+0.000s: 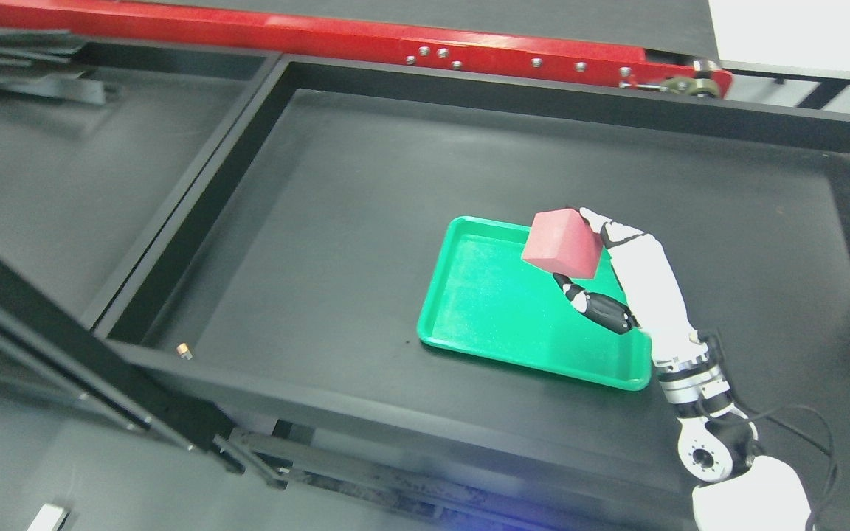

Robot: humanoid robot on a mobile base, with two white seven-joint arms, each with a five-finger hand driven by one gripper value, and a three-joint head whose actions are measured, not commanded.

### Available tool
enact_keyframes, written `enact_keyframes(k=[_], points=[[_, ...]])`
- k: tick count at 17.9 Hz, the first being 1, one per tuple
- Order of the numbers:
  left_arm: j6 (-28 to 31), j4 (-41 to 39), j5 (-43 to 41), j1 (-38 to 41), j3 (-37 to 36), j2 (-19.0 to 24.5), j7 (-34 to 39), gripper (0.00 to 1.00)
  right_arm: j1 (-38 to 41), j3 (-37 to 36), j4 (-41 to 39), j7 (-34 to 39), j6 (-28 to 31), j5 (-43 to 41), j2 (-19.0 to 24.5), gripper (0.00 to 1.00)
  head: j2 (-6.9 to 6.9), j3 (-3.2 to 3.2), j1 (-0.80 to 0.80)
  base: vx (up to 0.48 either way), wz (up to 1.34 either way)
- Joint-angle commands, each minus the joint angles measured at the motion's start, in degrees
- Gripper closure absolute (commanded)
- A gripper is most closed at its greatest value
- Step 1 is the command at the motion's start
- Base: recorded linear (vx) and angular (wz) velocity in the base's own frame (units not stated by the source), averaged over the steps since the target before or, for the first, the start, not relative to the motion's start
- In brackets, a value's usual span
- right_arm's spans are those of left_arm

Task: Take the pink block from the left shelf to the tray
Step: 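Carry the pink cube toward the blue tray on the white table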

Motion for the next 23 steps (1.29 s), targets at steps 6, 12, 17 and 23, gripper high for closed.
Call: enact_keyframes(k=[6, 12, 17, 23], points=[[0.0, -1.0, 0.0, -1.7, 0.0, 1.0, 0.0, 0.00, 4.0, -2.5, -4.7, -0.1, 0.0, -2.4, -0.9, 0.97, 0.00, 0.00, 0.00, -0.133, 0.60], [0.0, -1.0, 0.0, -1.7, 0.0, 1.0, 0.0, 0.00, 4.3, -2.5, -4.7, -0.1, 0.0, -2.4, -0.9, 0.97, 0.00, 0.00, 0.00, -0.153, 0.77], [0.0, -1.0, 0.0, -1.7, 0.0, 1.0, 0.0, 0.00, 4.6, -2.5, -4.7, -0.1, -0.1, -2.4, -0.9, 0.97, 0.01, 0.00, 0.00, -0.129, 0.87], [0.0, -1.0, 0.0, -1.7, 0.0, 1.0, 0.0, 0.00, 4.7, -2.5, -4.7, -0.1, -0.1, -2.4, -0.9, 0.97, 0.01, 0.00, 0.00, -0.078, 0.84]])
